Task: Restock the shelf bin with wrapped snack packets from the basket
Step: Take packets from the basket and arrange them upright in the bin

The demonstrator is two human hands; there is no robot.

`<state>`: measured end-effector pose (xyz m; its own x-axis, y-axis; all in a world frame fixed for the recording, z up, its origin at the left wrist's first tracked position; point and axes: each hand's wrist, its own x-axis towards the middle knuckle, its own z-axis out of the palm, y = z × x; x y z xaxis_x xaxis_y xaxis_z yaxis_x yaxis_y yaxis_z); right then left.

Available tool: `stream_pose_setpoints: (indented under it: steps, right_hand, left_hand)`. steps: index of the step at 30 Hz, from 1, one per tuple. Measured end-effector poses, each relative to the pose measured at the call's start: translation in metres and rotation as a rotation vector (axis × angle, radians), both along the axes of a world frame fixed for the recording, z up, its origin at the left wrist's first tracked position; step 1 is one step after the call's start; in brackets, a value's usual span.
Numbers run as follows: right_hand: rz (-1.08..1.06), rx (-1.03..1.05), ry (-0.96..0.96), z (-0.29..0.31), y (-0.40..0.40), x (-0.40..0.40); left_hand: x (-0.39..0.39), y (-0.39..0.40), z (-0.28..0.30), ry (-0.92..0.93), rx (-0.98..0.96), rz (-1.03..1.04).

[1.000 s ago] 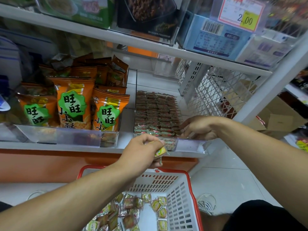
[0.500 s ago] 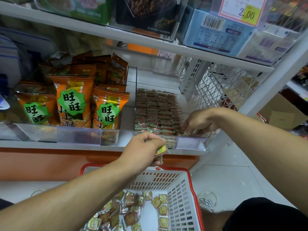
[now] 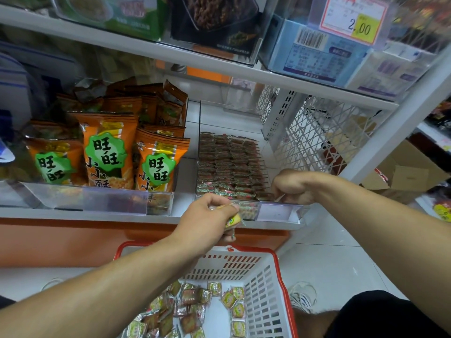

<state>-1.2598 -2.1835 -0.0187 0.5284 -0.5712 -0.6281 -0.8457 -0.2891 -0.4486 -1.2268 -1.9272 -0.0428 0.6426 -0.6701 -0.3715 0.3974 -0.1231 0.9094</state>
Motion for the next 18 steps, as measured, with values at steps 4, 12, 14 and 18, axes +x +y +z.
stream_pose_setpoints:
  steps: [4,12,14,18]
  right_hand:
    - [-0.007,0.019,-0.018,0.002,0.002,0.000]
    - [0.207,-0.139,0.190,0.011,0.012,0.007]
    - [0.187,-0.099,0.167,0.008,0.012,0.005]
    - [0.167,-0.028,0.167,0.009,0.006,0.002]
  left_hand:
    - [0.003,-0.003,0.002,-0.002,0.019,0.018]
    - [0.004,-0.004,0.001,0.003,0.026,0.027]
    - [0.004,-0.005,0.002,0.007,0.026,0.031]
    - [0.004,-0.006,0.002,0.008,0.031,0.033]
